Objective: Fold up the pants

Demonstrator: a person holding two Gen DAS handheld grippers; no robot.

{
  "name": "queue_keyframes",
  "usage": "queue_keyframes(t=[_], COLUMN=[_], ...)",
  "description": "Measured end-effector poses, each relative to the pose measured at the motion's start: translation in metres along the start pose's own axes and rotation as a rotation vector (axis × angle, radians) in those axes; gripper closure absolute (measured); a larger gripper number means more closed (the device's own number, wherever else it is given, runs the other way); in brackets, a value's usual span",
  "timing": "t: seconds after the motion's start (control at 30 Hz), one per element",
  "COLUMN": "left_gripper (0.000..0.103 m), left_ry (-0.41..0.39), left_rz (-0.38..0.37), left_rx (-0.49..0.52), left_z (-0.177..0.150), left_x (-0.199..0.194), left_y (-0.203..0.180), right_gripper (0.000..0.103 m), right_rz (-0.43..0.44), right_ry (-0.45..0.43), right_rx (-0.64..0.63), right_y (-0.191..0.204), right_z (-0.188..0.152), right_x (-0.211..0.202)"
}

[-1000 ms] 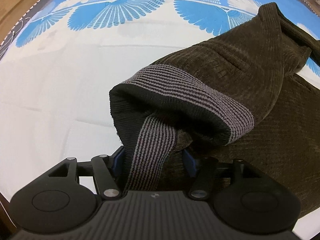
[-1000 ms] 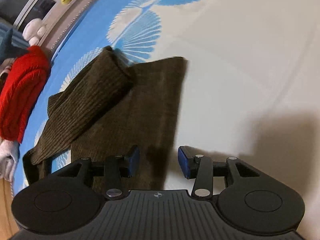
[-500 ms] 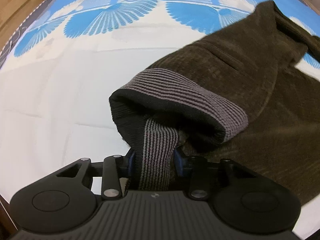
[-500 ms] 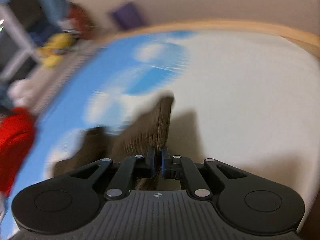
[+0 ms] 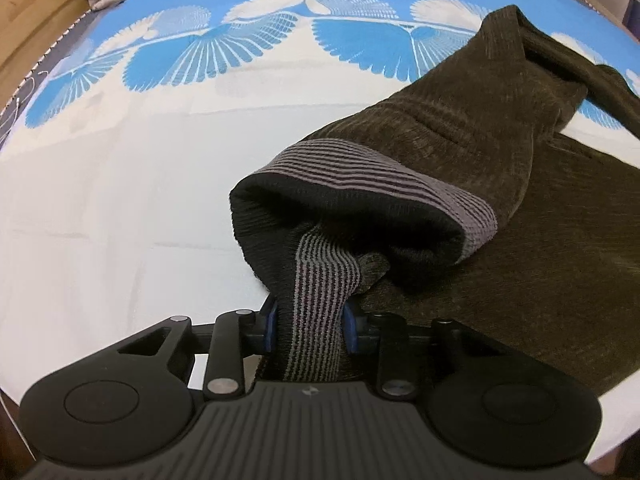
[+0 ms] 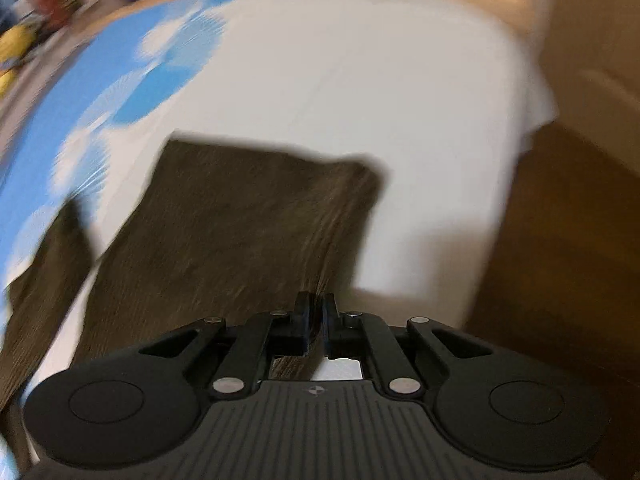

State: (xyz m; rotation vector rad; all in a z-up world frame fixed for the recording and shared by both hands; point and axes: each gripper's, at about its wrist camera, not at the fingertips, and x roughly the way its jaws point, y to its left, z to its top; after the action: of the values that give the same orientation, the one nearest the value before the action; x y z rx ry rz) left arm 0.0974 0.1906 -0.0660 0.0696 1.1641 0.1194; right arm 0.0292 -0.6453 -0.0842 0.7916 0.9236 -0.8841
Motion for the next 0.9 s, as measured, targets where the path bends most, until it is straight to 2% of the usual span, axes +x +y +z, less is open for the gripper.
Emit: queue_keyframes(t=[0.03,0.07,0.1,0.17,0.23,0.3,0.33,0.37,0.43,0.47,0.57,0.67,0.73,0.77,0.8,0.83,0.87,0.9], left_gripper=[0.069,0.069,0.068,0.065,0.058,0.048,0.046,0.043,0.042,0.042,0.035,0.033,0.037,0.062,0.079,0.081,0.085,0.085], left_ry=[0.016,0.042,0.068,0.07,0.038,-0.005,-0.044,-0.084,-0.154,-0.189,-0.249,-0.248,-0.224,-0.2,-0.167,-0.158,-0.184,-0.261], left_rz=[-0.004,-0.014,-0.027,-0.044,-0.037,-0.003,0.018,0.029,0.026,0.004,-0.085,-0.068,0.007,0.056,0.083,0.09,0.119,0.212], left_rx=[-0.004,-0.013,-0.014,-0.016,-0.017,-0.006,0.003,0.011,0.022,0.035,0.147,0.359,0.497,0.551,0.586,0.568,0.506,0.351], left_z=[-0.001,-0.001,-0.001,-0.001,0.001,0.004,0.005,0.007,0.011,0.012,0.014,0.009,0.005,0.004,0.006,0.006,0.016,0.034], left_x=[0.0,0.002,0.004,0.001,-0.009,-0.02,-0.027,-0.034,-0.047,-0.053,-0.063,-0.056,-0.042,-0.032,-0.023,-0.022,-0.025,-0.034], left_y=[0.002,0.007,0.01,0.015,0.018,0.017,0.015,0.014,0.009,0.004,-0.025,-0.067,-0.091,-0.099,-0.102,-0.097,-0.087,-0.066], right_gripper=[0.103,0.103,0.103,0.103,0.099,0.098,0.091,0.079,0.063,0.061,0.061,0.061,0.061,0.061,0.061,0.061,0.061,0.061], right_rz=[-0.144,-0.199,-0.185,-0.096,-0.004,0.105,0.153,0.201,0.261,0.278,0.351,0.394,0.412,0.422,0.431,0.436,0.438,0.441], right_ry=[-0.09,-0.138,-0.128,-0.032,-0.053,-0.076,-0.089,-0.106,-0.134,-0.139,-0.118,-0.098,-0.079,-0.069,-0.06,-0.053,-0.048,-0.043], right_rx=[-0.001,0.011,-0.001,-0.04,0.009,-0.056,-0.097,-0.148,-0.25,-0.3,-0.398,-0.486,-0.523,-0.536,-0.549,-0.562,-0.573,-0.581], right_y=[-0.003,-0.006,-0.008,-0.004,-0.004,0.015,0.023,0.036,0.052,0.064,0.095,0.127,0.147,0.154,0.161,0.168,0.176,0.182], right_z=[0.004,0.01,0.016,0.017,0.018,0.019,0.016,0.013,0.005,-0.001,-0.014,-0.03,-0.037,-0.04,-0.045,-0.05,-0.054,-0.058], right_x=[-0.008,-0.012,-0.009,0.005,0.001,-0.005,-0.011,-0.015,-0.026,-0.03,-0.037,-0.042,-0.043,-0.044,-0.046,-0.048,-0.049,-0.048])
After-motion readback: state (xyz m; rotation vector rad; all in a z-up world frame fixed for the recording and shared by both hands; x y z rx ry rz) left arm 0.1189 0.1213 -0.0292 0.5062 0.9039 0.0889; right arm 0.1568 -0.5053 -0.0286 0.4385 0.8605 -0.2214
